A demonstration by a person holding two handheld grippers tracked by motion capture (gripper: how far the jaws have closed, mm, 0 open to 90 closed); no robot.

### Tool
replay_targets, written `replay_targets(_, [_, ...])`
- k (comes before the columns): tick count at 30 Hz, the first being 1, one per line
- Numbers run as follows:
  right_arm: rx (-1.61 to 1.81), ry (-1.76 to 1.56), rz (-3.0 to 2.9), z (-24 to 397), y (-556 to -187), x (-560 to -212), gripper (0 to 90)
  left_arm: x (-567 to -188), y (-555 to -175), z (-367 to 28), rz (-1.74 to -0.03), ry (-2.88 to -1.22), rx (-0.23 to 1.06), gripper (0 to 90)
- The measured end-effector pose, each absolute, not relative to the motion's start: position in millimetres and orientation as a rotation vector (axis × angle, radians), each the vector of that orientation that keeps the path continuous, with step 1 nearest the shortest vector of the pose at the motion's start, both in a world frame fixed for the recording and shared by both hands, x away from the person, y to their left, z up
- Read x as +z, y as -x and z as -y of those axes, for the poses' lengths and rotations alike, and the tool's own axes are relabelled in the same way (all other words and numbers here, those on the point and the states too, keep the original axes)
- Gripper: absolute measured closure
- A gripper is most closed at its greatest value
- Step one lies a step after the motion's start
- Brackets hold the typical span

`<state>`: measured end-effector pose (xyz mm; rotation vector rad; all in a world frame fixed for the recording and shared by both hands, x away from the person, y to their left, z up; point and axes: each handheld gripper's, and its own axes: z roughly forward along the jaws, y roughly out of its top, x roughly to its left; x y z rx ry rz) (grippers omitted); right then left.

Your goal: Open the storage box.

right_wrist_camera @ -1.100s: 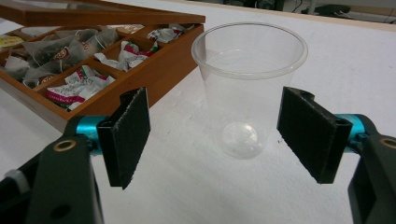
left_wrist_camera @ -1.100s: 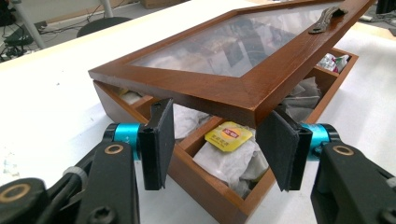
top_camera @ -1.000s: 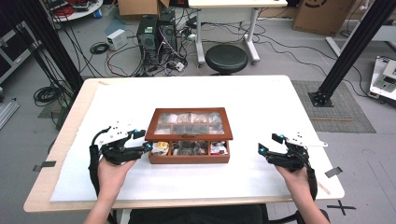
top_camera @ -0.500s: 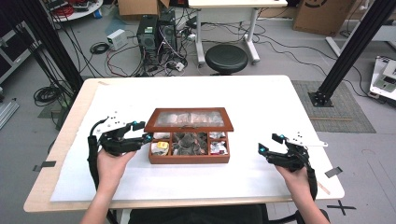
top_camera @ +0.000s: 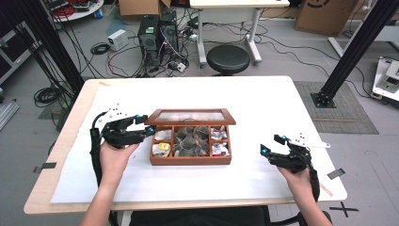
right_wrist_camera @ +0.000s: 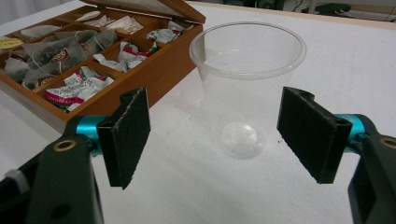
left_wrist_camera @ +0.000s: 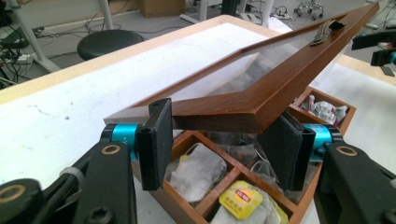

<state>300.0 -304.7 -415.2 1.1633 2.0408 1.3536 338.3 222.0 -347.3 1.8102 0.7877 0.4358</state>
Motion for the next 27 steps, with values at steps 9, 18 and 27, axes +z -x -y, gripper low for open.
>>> replay_targets(9, [1.356, -1.156, -2.043, 303.2, -301.6, -415.1, 26.2, -339.2, -348.5, -222.4, -0.797, -1.774, 0.433, 45.5])
replay_targets(18, [1.359, -1.158, -2.045, 303.2, -301.9, -415.1, 26.1, -331.6, -359.3, -222.8, -0.804, -1.749, 0.424, 45.5])
replay_targets(27, [1.356, -1.156, -2.045, 302.1, -302.8, -415.3, 26.2, -327.4, -369.9, -223.2, -0.811, -1.726, 0.415, 45.3])
